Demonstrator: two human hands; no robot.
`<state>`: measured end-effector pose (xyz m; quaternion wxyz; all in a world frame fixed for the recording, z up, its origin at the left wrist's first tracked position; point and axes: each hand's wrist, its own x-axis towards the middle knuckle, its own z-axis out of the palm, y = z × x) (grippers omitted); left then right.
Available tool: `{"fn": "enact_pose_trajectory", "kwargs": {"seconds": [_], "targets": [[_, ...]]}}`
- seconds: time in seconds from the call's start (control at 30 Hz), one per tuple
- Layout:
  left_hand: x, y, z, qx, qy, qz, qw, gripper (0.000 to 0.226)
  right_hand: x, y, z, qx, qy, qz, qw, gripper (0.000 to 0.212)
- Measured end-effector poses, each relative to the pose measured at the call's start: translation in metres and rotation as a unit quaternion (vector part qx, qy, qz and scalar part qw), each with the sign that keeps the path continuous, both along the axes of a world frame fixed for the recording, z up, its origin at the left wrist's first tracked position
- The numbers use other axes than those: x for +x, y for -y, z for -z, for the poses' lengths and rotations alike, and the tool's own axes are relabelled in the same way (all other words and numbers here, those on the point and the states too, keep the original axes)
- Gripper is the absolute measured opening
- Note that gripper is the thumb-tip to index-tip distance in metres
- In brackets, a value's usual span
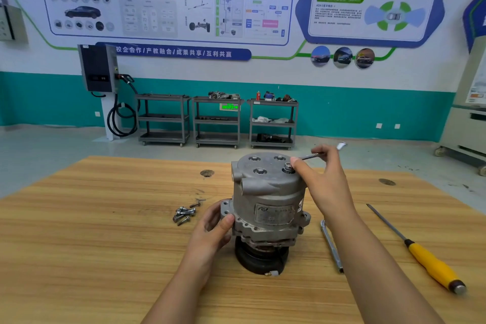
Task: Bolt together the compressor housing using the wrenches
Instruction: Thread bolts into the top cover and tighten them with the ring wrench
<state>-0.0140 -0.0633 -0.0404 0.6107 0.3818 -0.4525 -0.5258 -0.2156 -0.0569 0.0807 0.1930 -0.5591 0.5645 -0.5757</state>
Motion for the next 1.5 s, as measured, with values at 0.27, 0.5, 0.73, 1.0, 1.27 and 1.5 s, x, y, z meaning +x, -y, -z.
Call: {"fn": "enact_pose_trajectory", "kwargs": {"seconds": [0.27,0.5,0.73,1.0,1.27,1.5], "targets": [[0.0,0.001,0.001,-0.001,-0.01,0.005,1.0,0.066,0.004,-0.026,0.029,-0.167,0.012,0.153,0.974,0.01],[0.001,0.002,0.002,-0.001,-0.008,0.01,1.0,0.057,0.0,-0.043,0.027,-0.258,0.054,0.109,0.958,0.017],[0.001,0.001,0.001,-0.001,-0.018,0.007,1.0,0.058,0.007,-0.047,0.042,-0.385,0.099,0.043,0.916,0.016],[0.001,0.002,0.001,-0.002,-0.022,0.01,1.0,0.055,0.024,-0.056,0.055,-0.47,0.113,-0.069,0.872,0.023],[0.0,0.003,0.001,0.001,-0.029,0.01,1.0,0.057,0.034,-0.056,0.047,-0.408,-0.056,-0.158,0.898,0.054],[0.001,0.003,0.001,0.002,-0.034,0.015,0.999,0.065,0.033,-0.036,0.031,-0.287,-0.253,-0.007,0.924,0.035]]}}
